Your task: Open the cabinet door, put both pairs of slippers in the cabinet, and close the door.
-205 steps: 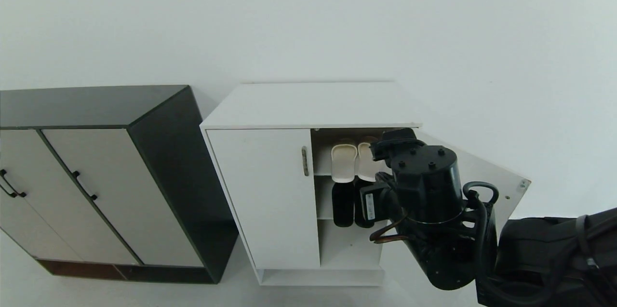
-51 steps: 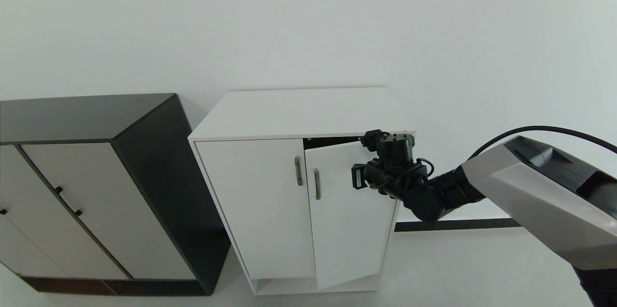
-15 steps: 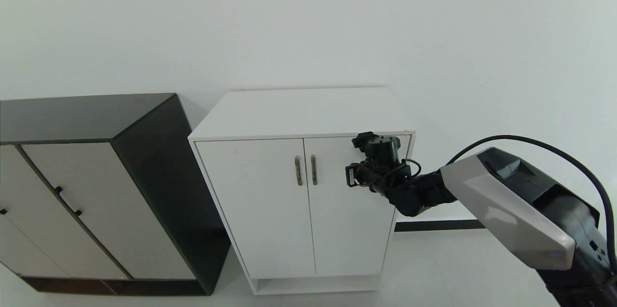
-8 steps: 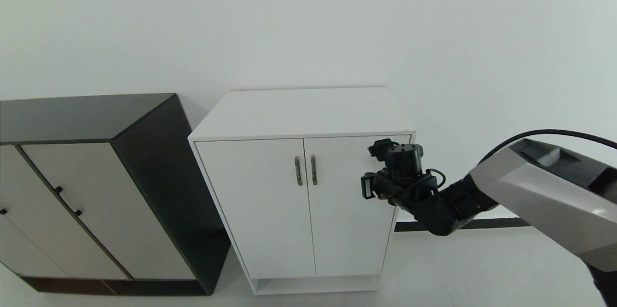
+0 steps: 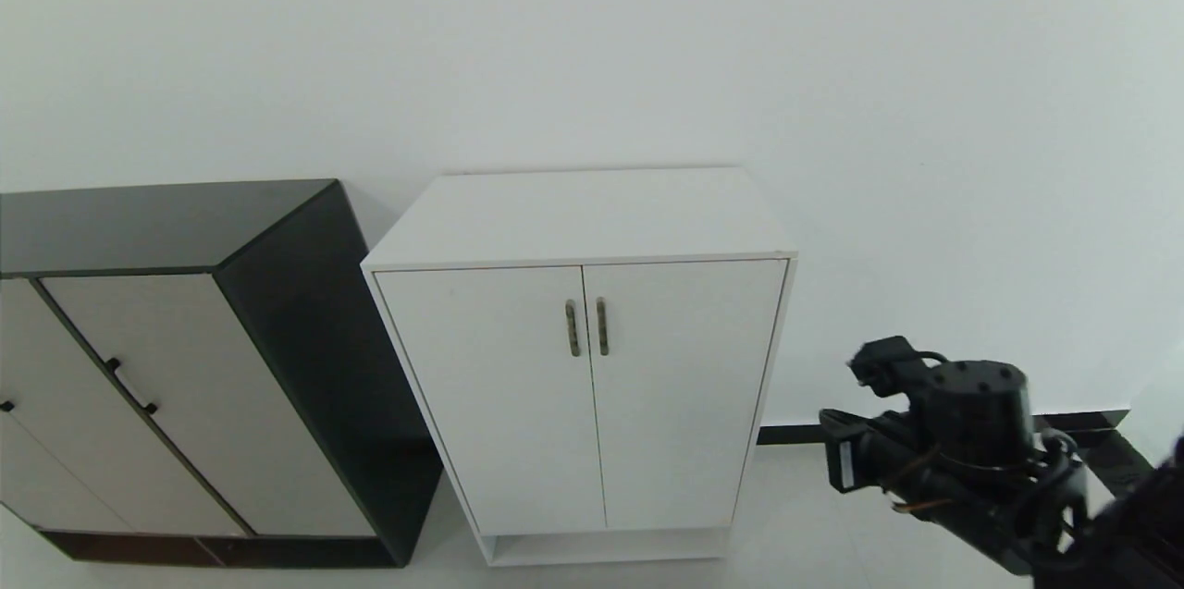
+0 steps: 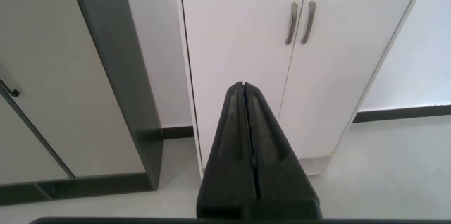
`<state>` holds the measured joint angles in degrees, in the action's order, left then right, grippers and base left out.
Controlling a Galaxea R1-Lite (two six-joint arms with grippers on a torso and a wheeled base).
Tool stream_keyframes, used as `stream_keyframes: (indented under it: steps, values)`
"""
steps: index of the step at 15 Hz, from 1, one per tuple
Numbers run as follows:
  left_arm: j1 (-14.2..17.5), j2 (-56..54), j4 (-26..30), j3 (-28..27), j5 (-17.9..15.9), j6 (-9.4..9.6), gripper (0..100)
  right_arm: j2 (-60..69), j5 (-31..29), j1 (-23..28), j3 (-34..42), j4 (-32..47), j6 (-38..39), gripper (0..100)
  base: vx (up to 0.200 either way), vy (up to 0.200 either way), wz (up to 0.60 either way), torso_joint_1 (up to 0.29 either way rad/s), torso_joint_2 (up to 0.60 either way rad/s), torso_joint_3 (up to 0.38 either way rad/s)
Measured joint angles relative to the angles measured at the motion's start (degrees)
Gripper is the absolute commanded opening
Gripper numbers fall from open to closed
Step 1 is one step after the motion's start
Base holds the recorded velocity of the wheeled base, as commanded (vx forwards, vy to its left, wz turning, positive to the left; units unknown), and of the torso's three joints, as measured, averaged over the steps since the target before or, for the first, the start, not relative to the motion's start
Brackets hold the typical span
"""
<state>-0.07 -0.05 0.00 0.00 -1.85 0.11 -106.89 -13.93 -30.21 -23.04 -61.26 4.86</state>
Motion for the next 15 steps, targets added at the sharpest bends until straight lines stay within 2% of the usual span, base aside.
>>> stream_keyframes:
  steps: [3, 6, 11, 15]
  values:
    - [0.0, 0.0, 0.0, 0.0, 0.0, -0.11, 0, 10.9, -2.2, 0.1, 14.9, -5.1, -0.1, 0, 0.000, 0.000, 0.00, 0.000, 0.00, 0.000]
    - [0.0, 0.0, 0.0, 0.0, 0.0, -0.16, 0, 20.9, -4.0, 0.8, 21.3, -1.9, 0.1, 0, 0.000, 0.000, 0.00, 0.000, 0.00, 0.000]
    - [0.0, 0.0, 0.0, 0.0, 0.0, -0.27, 0, 42.8, -4.3, 2.0, 22.9, 20.8, 0.2, 0, 0.000, 0.000, 0.00, 0.000, 0.00, 0.000]
    - [0.0, 0.0, 0.0, 0.0, 0.0, -0.21, 0, 66.7, -0.2, 2.2, 22.8, 43.9, 0.2, 0, 0.000, 0.000, 0.00, 0.000, 0.00, 0.000]
